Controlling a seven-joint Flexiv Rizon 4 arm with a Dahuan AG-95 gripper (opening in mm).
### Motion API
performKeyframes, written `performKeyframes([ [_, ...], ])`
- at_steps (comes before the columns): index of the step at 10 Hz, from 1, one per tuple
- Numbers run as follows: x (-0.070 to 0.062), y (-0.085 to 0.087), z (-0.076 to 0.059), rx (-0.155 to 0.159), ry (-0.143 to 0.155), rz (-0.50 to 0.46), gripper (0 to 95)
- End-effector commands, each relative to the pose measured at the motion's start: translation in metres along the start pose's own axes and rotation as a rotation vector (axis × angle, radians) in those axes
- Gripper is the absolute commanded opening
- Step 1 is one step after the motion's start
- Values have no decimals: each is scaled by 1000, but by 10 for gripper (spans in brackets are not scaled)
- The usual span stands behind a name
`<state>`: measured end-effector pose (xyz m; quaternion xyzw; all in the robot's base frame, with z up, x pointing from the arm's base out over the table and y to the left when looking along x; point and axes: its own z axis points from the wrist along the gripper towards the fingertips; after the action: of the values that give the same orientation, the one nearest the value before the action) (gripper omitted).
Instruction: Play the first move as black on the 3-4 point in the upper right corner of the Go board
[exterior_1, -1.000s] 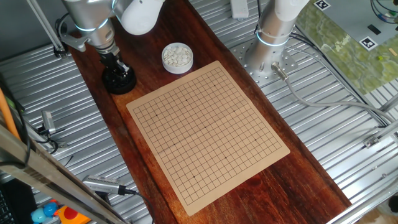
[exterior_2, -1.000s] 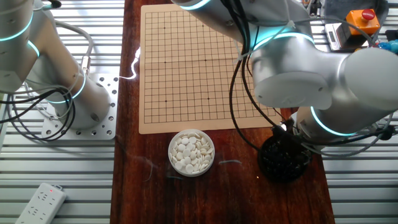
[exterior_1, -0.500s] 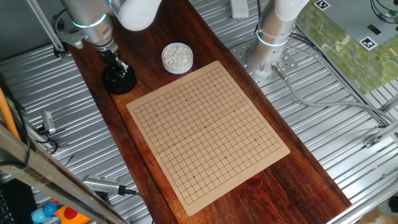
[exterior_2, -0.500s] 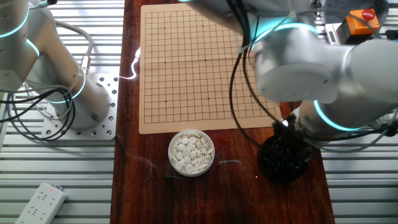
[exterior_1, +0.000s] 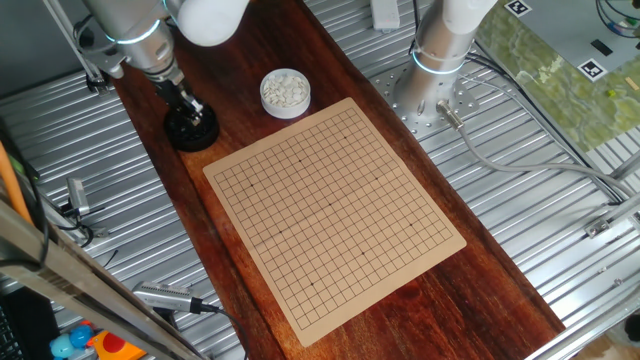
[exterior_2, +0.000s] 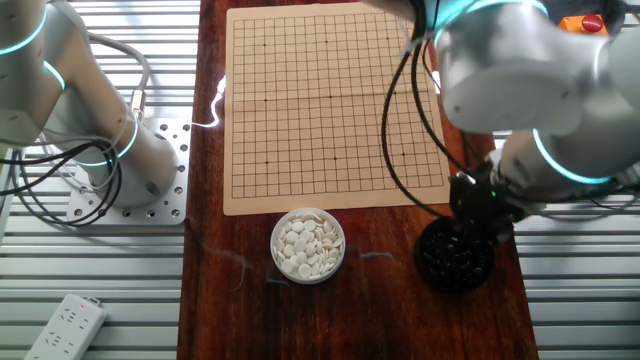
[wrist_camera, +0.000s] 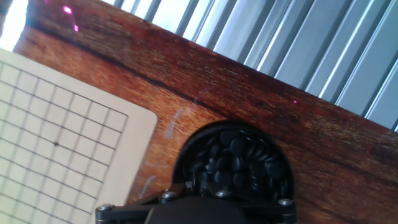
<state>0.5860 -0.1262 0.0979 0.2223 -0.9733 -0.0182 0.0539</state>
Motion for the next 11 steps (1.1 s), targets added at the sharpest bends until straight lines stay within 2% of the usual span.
performKeyframes([
  [1, -11, 23, -4, 3, -5, 63, 0],
  [3, -18, 36, -4, 4, -9, 88, 0],
  [4, -26, 52, -2, 5, -11, 117, 0],
  [7, -41, 85, 6, 10, -8, 158, 0],
  [11, -50, 119, 19, 15, -11, 186, 0],
])
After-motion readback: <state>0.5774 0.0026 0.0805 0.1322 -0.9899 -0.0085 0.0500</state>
